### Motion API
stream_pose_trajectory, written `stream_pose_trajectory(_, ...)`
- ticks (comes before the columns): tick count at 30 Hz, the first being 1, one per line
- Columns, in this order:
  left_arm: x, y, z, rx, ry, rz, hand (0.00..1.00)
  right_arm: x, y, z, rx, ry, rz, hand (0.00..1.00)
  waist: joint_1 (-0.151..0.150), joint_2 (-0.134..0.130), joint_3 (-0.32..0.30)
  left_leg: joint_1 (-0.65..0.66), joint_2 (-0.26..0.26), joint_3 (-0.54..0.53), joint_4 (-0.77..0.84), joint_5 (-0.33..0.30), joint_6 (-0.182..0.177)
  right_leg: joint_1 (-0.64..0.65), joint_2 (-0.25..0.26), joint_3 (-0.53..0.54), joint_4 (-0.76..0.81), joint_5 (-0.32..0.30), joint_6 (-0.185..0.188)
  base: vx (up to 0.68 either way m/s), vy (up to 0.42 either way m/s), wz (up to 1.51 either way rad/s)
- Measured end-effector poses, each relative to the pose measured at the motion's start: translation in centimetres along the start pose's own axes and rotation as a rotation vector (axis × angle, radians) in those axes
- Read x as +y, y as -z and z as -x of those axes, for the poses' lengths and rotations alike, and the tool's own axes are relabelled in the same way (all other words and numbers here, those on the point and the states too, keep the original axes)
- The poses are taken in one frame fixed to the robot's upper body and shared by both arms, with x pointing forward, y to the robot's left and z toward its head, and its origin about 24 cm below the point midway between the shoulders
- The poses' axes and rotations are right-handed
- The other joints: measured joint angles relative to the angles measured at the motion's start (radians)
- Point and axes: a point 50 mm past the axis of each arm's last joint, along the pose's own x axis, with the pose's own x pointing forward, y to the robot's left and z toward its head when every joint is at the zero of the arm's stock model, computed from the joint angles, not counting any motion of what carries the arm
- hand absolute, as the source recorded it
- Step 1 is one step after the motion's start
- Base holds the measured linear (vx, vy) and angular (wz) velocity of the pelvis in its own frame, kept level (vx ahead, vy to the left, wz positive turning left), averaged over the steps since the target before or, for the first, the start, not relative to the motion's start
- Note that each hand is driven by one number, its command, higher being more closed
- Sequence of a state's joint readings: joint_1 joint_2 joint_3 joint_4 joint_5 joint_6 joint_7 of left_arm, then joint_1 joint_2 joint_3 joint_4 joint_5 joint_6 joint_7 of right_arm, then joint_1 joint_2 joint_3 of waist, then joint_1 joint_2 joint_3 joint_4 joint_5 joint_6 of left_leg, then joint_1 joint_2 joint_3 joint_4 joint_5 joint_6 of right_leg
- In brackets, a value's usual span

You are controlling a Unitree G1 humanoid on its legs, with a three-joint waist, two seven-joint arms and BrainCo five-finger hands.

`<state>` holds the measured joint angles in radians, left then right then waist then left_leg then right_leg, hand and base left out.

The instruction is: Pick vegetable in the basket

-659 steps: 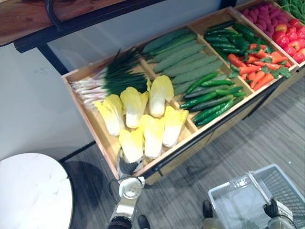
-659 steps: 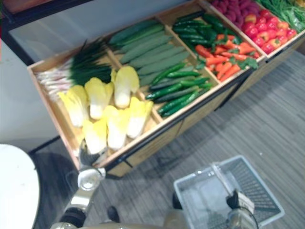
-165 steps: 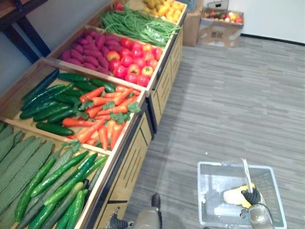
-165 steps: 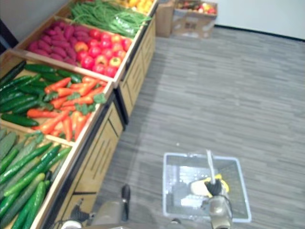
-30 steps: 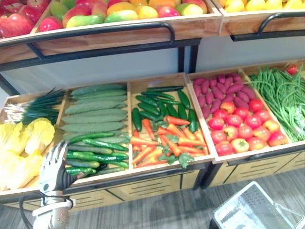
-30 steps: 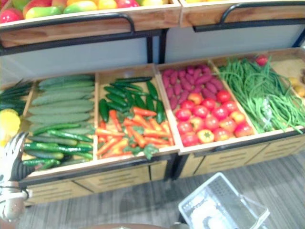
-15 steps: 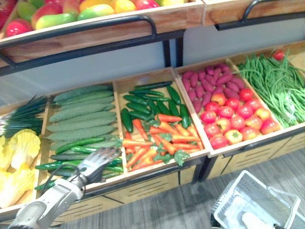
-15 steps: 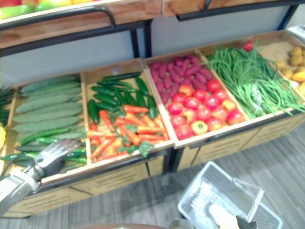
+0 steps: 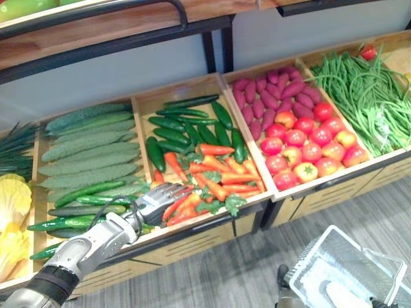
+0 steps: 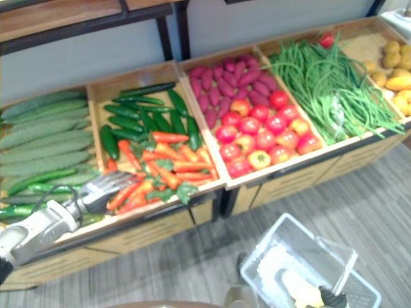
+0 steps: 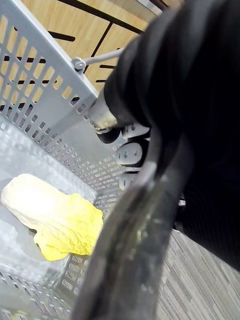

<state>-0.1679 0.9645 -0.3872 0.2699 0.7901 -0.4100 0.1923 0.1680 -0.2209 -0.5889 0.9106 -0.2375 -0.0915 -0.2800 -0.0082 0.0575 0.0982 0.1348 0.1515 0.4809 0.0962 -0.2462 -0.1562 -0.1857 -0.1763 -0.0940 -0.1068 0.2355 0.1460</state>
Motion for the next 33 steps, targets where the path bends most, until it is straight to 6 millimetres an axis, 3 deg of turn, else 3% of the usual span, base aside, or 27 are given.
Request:
stream_pose_trajectory(19, 1.2, 4.4, 1.0, 0.284, -0.077, 0.010, 0.00, -0.1, -0.1, -0.2, 0.031, 0.012, -0.023, 1.00, 0.010, -0.014, 0.015, -0.047, -0.003, -0.027, 0.003, 0.000, 0.001, -0.038, -0.010, -0.026, -0.001, 0.000, 0.000, -0.02, -0.062, 0.03)
stream_pose_trajectory(27, 2.4, 4.8, 0.3, 0.308, -0.136, 0.014, 0.00, -0.4, -1.3, -0.8, 0.009, 0.020, -0.025, 1.00, 0.005, -0.010, 0.023, -0.096, -0.005, -0.028, 0.015, 0.000, 0.001, -0.083, -0.007, -0.012, 0.000, 0.005, -0.002, 0.01, -0.054, -0.04)
stream_pose_trajectory(33, 3.8, 5.0, -0.5, 0.306, -0.183, 0.000, 0.00, 0.0, -2.1, -1.1, 0.001, 0.012, -0.036, 1.00, 0.004, -0.026, 0.060, -0.104, -0.019, -0.029, 0.023, 0.000, 0.002, -0.091, -0.020, -0.005, 0.000, 0.007, -0.001, -0.03, -0.043, -0.02)
